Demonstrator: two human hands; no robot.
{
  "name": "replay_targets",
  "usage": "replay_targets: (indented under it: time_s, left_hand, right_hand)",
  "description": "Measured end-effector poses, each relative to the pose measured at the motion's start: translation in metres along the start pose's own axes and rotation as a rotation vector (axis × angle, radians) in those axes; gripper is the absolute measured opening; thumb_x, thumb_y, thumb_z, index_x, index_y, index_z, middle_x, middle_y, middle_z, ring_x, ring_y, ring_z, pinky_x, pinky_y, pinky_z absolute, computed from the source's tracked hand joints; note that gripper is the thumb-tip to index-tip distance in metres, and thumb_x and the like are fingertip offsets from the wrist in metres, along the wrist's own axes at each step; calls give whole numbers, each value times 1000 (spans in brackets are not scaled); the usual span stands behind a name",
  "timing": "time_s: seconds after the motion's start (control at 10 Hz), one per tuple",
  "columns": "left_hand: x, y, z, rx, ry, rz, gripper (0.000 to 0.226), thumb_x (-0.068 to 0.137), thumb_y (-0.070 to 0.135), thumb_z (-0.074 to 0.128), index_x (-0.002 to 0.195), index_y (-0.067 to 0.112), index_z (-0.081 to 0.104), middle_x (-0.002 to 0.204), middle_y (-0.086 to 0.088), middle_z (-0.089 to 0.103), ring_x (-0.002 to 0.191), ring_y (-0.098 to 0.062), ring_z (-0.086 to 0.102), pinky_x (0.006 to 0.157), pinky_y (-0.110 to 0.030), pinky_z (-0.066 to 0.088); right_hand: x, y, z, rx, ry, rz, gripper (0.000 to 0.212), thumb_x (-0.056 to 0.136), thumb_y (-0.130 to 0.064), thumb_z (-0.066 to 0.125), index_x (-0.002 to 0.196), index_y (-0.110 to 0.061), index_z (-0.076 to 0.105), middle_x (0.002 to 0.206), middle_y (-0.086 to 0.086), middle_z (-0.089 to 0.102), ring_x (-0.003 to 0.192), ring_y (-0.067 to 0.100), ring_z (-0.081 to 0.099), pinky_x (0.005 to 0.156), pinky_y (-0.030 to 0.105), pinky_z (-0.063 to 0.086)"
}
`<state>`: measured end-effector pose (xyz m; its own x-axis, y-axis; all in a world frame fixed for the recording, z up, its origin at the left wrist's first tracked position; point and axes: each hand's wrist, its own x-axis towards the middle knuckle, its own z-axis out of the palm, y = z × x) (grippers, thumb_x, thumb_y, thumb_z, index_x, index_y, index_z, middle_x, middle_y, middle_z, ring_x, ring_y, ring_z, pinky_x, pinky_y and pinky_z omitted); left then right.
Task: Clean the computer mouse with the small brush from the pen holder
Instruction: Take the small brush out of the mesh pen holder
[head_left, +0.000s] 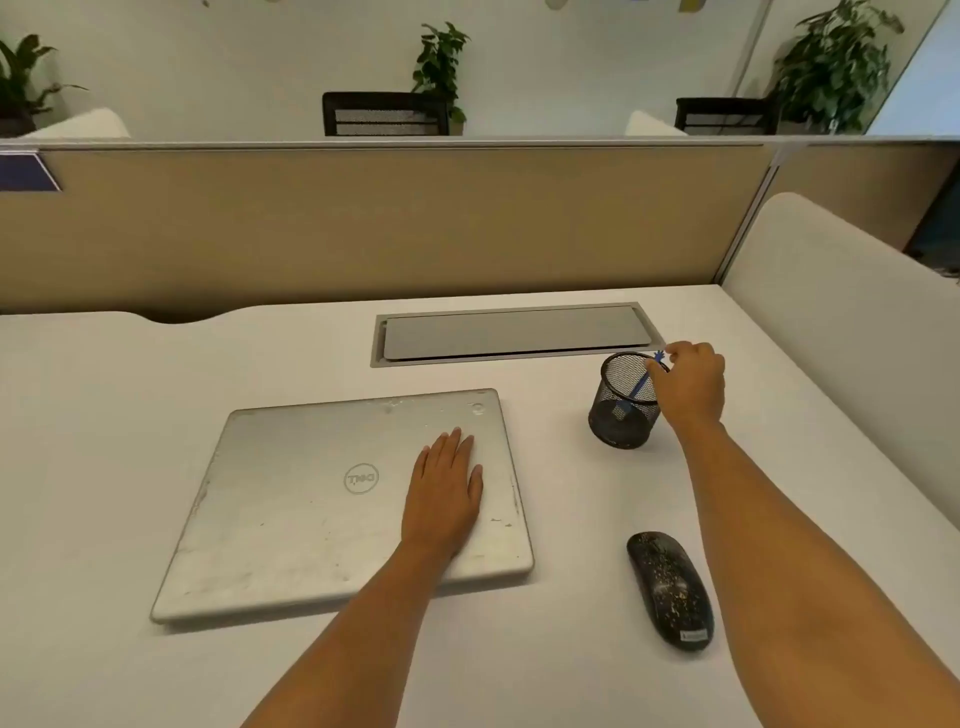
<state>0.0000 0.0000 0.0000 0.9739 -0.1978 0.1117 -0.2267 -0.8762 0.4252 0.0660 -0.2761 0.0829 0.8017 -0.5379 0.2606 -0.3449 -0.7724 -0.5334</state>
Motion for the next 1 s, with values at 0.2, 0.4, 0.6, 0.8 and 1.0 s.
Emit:
replay_targets:
  time_s: [0.2, 0.4, 0.6, 0.8, 1.0]
  left_hand:
    - [1, -2, 3, 6, 33, 7, 48, 99, 31, 27, 145, 19, 23, 155, 0, 19, 143, -14, 13, 118, -29, 4]
    - [1, -1, 5, 7, 48, 12, 48, 99, 30, 28, 145, 19, 24, 155, 0, 19, 143, -15, 14, 118, -28, 5]
    - [1, -1, 4, 14, 48, 5, 48, 99, 31, 27, 146, 19, 23, 155, 1, 19, 143, -14, 13, 118, -28, 4]
    - [1, -2, 5, 15, 55, 9, 48, 99, 31, 27, 146, 19, 23, 155, 1, 19, 143, -14, 13, 117, -28, 4]
    - [4, -3, 4, 33, 48, 19, 48, 99, 30, 28, 145, 17, 24, 155, -2, 20, 143, -16, 15, 117, -30, 6]
  right_hand:
    - [-1, 1, 0, 38, 42, -42, 34, 88, -19, 60, 118, -2, 60, 118, 21, 61, 111, 33, 52, 86, 41, 51]
    - [-6, -5, 0, 101, 18, -124, 30, 87, -18, 61, 112, -1, 62, 111, 21, 65, 107, 33, 56, 86, 41, 52]
    - [-8, -13, 1, 108, -84, -101, 30, 85, -18, 64, 109, -1, 64, 109, 23, 64, 100, 36, 61, 89, 43, 52]
    - [-8, -14, 4, 14, -176, -114, 32, 87, -23, 62, 107, 2, 67, 104, 22, 69, 93, 35, 65, 87, 41, 54]
    - [-11, -18, -9, 121, -89, -90, 26, 88, -17, 58, 98, 5, 67, 94, 25, 70, 86, 36, 64, 76, 32, 50]
